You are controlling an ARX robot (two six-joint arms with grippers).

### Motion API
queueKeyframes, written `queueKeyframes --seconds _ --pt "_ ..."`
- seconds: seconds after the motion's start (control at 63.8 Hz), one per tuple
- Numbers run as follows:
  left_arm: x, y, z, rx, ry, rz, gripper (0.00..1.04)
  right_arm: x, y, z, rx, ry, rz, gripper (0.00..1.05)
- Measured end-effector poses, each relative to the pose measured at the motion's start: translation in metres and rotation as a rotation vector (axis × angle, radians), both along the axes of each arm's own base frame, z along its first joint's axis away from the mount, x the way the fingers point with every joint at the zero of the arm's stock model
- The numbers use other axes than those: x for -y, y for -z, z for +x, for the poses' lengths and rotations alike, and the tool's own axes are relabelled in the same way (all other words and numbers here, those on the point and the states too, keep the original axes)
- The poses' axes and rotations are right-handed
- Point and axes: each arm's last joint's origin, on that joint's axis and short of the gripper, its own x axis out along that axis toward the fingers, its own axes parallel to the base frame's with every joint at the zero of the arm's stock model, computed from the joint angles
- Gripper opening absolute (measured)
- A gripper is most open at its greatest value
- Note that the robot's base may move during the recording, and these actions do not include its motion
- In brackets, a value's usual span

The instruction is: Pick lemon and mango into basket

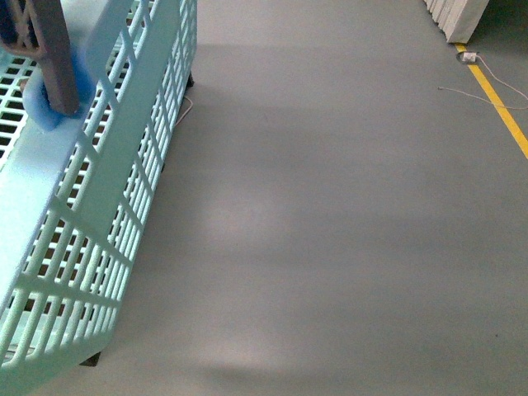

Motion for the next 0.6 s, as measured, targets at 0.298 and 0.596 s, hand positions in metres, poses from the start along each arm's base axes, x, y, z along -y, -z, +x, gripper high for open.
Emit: queueKeyframes --seconds 0.298,0.596 --pt "-0.0001 -0.0001 0.0000 0.000 -0.001 -0.001 0.27 0.0000 0.0000 0.0000 0.000 0.001 0.000 0.96" --pt "0.0019 -0.0017 -0.0007 0.004 0.011 -0.009 0.27 0.0001 0.0000 0.0000 0.000 0.003 0.000 0.96"
